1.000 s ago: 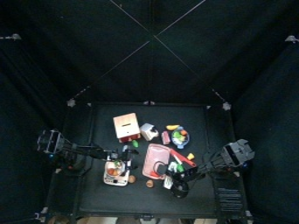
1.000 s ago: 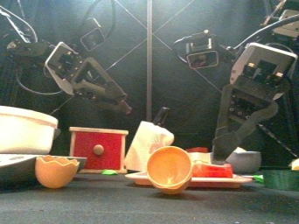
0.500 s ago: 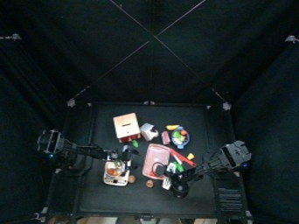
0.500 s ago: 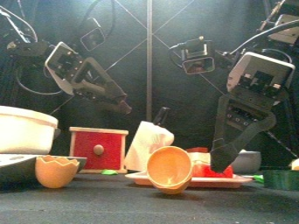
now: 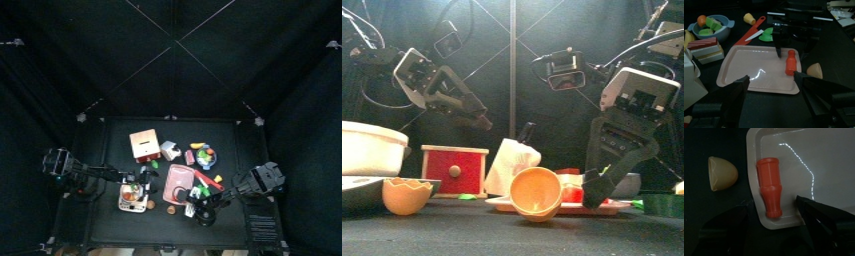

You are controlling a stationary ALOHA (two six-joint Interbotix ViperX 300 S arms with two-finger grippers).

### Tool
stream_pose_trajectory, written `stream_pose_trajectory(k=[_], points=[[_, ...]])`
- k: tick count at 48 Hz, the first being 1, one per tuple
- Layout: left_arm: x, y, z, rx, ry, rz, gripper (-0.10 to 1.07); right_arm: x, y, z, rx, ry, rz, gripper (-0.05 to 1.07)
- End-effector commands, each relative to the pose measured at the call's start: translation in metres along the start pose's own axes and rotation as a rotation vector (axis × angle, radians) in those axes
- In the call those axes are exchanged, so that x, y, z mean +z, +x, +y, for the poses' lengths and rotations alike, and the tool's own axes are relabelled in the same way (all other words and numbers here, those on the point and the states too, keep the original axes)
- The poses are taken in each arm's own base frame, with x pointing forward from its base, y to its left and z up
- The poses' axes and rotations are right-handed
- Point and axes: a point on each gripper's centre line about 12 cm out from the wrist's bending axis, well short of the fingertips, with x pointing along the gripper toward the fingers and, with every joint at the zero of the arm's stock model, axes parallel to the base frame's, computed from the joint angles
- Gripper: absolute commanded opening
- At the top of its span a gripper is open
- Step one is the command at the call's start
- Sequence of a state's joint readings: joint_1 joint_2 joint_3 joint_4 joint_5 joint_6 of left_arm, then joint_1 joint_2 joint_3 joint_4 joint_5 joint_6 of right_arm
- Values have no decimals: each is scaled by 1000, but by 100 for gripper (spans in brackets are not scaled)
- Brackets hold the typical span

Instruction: Grab ketchup

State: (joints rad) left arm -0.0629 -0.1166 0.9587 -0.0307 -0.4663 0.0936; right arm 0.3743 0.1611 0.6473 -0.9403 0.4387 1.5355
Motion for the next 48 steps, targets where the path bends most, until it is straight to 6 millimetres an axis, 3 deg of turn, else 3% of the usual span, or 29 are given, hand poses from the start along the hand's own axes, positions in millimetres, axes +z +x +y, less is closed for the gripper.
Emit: stream_pose_trajectory(k=[1,11,26,48], points=[[7,1,0,1,2,-21,102,11,-5,6,22,13,-26,97],[7,1,1,2,0,-23,102,10,-3,6,20,13,-22,89],[7,1,0,1,0,-21,102,11,-6,7,26,16,-26,57],[7,1,1,2,0,-23,102,20,-15,11,47,21,-56,54]])
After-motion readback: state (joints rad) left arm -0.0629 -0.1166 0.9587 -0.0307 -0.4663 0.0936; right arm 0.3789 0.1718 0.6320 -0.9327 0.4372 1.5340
